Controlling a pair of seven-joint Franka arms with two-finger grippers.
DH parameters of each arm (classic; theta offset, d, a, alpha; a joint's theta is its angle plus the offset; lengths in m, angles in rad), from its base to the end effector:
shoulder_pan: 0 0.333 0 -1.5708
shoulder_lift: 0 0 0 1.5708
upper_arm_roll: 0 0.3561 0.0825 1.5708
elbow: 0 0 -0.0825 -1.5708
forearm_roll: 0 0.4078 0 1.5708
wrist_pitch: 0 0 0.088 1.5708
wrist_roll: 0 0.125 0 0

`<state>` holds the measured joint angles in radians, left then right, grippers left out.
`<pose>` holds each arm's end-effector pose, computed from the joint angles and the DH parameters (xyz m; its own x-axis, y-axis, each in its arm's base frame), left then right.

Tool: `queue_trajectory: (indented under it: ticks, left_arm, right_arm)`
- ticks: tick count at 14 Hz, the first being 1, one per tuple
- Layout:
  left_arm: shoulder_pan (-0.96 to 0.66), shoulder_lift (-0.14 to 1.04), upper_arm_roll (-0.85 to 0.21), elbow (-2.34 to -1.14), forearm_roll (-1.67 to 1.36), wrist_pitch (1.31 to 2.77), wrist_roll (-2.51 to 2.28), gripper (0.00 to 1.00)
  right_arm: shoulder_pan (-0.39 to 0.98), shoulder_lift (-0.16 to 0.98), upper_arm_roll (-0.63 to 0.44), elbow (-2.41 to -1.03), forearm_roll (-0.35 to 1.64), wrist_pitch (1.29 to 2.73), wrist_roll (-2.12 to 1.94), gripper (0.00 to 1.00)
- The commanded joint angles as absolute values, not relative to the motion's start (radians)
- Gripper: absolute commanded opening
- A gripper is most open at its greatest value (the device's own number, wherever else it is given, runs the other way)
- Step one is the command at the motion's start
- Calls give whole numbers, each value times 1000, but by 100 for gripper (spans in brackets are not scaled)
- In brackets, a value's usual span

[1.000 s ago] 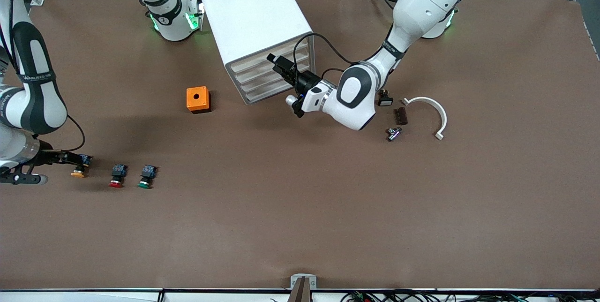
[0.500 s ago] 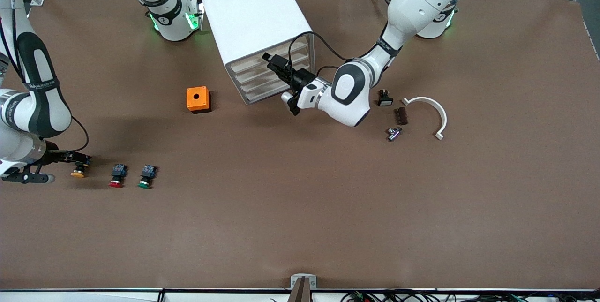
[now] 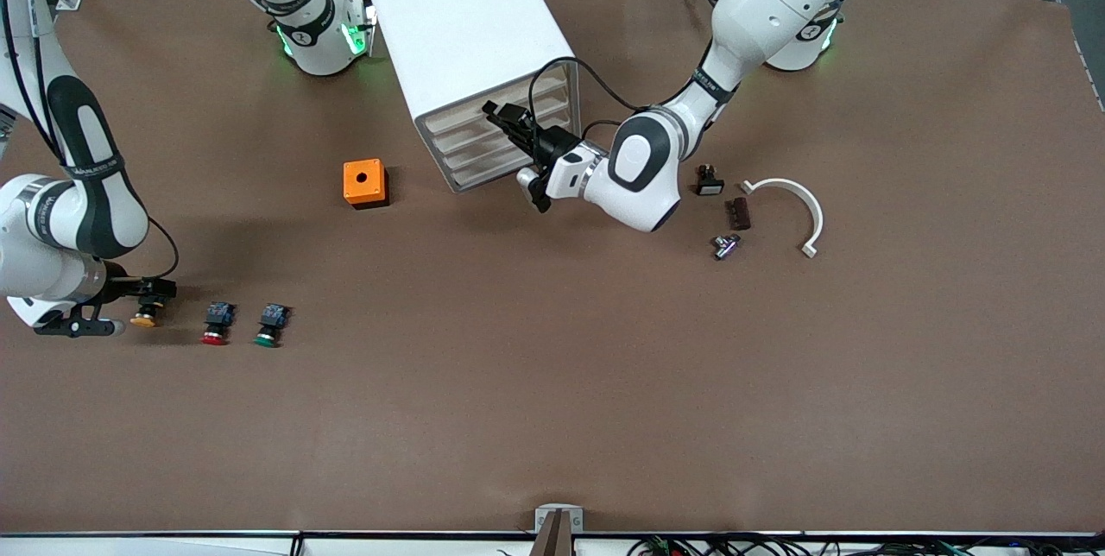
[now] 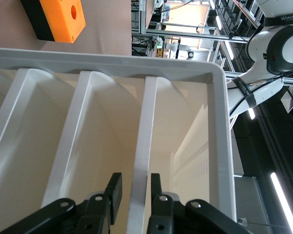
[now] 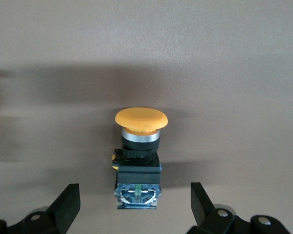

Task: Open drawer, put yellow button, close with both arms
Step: 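Grasp the yellow-capped button with the right gripper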

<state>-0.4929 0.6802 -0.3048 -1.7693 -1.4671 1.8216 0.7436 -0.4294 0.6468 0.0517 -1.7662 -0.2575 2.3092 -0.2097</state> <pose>0.4266 -0.5440 0.2369 0.7986 -0.5927 -0.1041 0.0434 -0.1158 0.9923 0.6363 -0.2643 0.1857 0.9903 -0.0014 -0.1389 0.0144 -0.9935 0.1130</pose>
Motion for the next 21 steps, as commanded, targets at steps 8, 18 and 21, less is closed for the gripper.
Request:
queue_trajectory:
  ticks: [8,18,21]
  left_arm:
    - [-506,687,-307,-1744,-1496,1855,744,11]
    - [-466,732,-272,-1675,-1480,1855,707,10]
    - [-453,733,-239,-1652,-1477,1850,709,9]
  right_arm:
    - [-443,679,64,-1749,-311,2310,-209,100]
    - [-434,664,74,-1729,-307,2296,-209,23]
    - [-404,598,89,-1711,-305,2211,-213,22]
